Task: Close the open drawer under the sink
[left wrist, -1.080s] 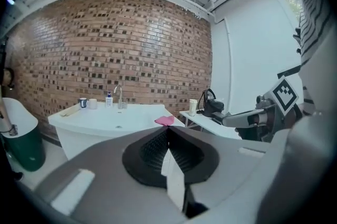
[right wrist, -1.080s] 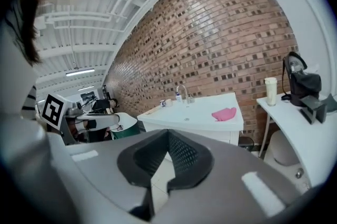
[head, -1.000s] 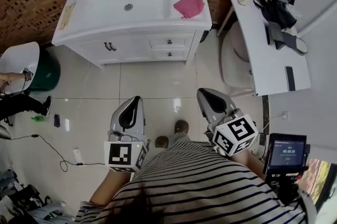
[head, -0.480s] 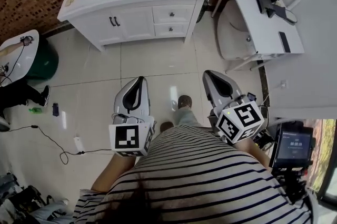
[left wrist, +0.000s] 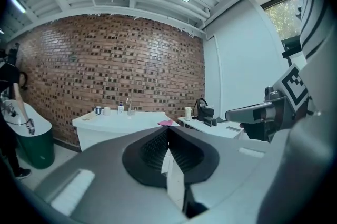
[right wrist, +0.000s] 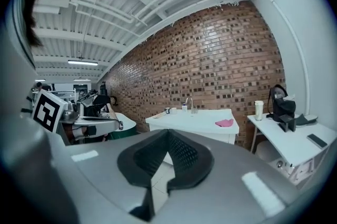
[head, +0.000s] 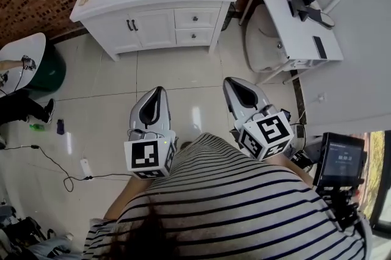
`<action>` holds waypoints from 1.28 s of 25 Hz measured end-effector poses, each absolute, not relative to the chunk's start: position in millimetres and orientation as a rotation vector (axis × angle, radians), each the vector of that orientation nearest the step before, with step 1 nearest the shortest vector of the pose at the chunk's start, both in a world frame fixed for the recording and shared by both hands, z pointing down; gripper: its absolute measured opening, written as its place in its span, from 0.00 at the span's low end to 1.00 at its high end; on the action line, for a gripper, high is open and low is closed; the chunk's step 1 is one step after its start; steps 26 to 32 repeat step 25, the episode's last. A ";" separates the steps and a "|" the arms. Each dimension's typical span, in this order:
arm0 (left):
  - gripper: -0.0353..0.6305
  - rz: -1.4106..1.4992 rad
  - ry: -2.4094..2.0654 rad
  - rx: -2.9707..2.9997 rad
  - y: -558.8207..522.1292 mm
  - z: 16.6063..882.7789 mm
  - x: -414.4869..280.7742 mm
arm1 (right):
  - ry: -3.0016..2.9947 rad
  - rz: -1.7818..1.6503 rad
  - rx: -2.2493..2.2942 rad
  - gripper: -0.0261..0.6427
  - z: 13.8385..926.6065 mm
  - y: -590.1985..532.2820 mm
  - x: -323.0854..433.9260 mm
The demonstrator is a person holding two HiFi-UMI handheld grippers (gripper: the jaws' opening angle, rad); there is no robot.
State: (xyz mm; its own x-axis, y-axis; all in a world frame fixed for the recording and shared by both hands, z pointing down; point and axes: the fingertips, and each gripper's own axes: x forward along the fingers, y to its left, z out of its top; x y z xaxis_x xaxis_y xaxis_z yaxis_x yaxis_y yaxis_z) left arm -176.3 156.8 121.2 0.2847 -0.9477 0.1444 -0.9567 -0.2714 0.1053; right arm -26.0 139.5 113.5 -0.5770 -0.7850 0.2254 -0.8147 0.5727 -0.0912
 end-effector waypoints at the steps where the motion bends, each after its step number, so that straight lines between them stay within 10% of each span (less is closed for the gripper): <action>1: 0.08 0.072 -1.786 2.368 156.2 118.6 -173.4 | -2.649 0.261 1.345 0.04 110.6 137.4 -24.8; 32: 0.08 0.113 -1.799 2.411 152.7 111.9 -136.9 | -2.744 0.220 1.225 0.04 101.3 131.2 -22.9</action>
